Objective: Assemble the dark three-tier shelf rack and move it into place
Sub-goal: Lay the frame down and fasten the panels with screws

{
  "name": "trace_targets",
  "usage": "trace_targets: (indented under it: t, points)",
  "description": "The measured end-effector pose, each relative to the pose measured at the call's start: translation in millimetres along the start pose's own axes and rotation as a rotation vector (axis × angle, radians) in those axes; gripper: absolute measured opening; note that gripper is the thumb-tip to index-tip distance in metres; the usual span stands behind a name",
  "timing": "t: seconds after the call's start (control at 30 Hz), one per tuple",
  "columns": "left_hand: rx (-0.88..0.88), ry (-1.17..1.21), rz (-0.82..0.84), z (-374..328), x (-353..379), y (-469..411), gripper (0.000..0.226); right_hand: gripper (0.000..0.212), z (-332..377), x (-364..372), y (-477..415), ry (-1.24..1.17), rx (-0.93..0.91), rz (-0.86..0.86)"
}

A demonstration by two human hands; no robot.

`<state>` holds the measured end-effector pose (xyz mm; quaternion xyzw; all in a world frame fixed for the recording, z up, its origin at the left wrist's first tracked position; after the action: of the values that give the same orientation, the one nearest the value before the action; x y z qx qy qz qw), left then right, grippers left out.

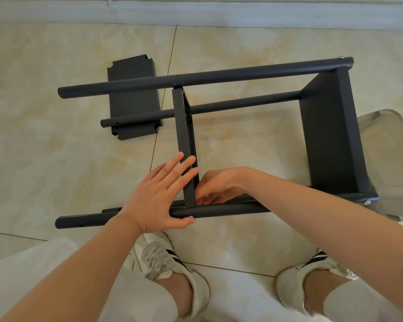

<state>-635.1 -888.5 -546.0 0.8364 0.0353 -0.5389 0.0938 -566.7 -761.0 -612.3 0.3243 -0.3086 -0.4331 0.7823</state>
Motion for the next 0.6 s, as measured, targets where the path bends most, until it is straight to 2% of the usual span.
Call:
trace_targets:
  t: [0.27,0.6]
  points:
    - [-0.009,0.000,0.005,0.7,0.8,0.1,0.100,0.008,0.8,-6.7,4.4,0.011,0.011,0.012]
    - [0.004,0.001,-0.007,2.6,3.1,-0.2,0.102,0.015,1.7,-3.5,1.0,0.001,-0.006,0.007]
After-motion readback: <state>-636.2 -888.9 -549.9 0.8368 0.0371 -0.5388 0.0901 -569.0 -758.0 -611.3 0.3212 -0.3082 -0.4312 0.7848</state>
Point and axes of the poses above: each hand's wrist, its own y-axis away from the middle knuckle, its own x-axis out of the palm, z = x × y, the point moved 5 cm from there along -y, towards the middle knuckle, and after that the axes turned 13 degrees about y, right-handed, at the moved point
